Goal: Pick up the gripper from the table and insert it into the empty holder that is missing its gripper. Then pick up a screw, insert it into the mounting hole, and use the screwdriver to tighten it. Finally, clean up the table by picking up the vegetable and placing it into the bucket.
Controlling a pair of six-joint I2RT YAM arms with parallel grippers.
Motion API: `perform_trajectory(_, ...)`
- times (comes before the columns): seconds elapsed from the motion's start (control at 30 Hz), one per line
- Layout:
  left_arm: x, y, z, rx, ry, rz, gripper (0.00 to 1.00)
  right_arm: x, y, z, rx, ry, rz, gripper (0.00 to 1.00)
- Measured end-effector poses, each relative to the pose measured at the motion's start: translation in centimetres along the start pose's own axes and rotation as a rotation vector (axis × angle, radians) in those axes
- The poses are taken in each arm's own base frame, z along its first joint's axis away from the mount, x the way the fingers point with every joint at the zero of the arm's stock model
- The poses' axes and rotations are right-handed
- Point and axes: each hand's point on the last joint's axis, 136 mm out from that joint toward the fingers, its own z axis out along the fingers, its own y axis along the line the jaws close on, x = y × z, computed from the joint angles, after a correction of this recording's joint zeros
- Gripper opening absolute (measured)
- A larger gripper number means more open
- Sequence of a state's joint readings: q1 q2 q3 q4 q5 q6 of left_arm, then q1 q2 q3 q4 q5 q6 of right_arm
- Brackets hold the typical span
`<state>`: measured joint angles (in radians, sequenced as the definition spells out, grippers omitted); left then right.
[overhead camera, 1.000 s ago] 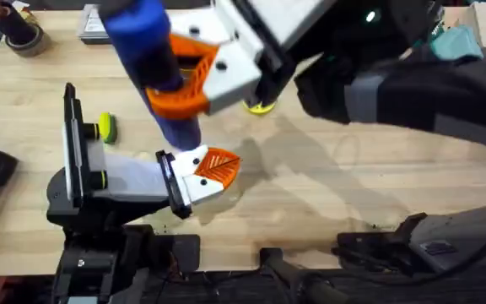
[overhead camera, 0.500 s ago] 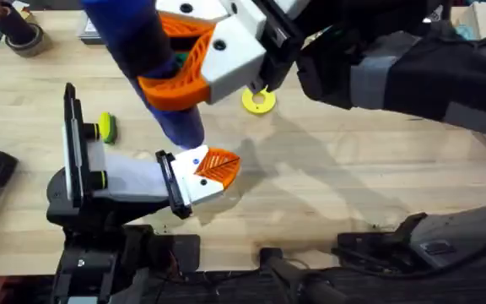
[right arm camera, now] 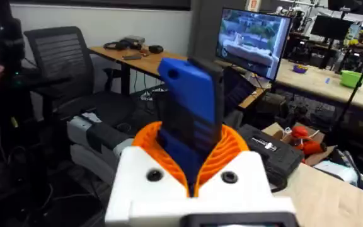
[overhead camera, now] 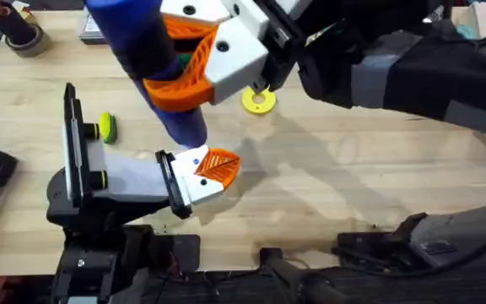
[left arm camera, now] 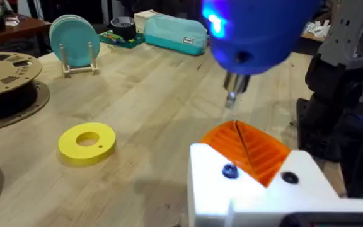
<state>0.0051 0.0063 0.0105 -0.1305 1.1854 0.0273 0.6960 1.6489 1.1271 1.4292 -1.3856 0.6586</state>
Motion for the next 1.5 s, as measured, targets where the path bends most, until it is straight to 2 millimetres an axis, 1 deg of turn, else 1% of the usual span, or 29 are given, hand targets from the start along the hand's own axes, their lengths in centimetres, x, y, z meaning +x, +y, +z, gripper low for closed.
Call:
perform_trajectory(0.33,0.0,0.0,0.0,0.0,0.0,0.0,0.003,0.0,0.1,0.4,-0.005,-0.006,-0.003,0.025)
perform_trajectory(0.63,0.0,0.0,0.0,0.0,0.0,0.0,0.003,1.4,0.1,0.3,0.027,-0.022,0.028,0.025)
perform_trajectory(0.9,0.0,0.0,0.0,0.0,0.0,0.0,0.003,2.0,0.4,0.7,0.022,-0.025,0.03,0.025)
perform_trajectory(1.23,0.0,0.0,0.0,0.0,0.0,0.0,0.003,2.7,0.5,0.7,0.025,-0.023,0.033,0.025)
perform_trajectory(1.5,0.0,0.0,0.0,0.0,0.0,0.0,0.003,2.8,0.5,0.7,0.026,-0.022,0.026,0.025)
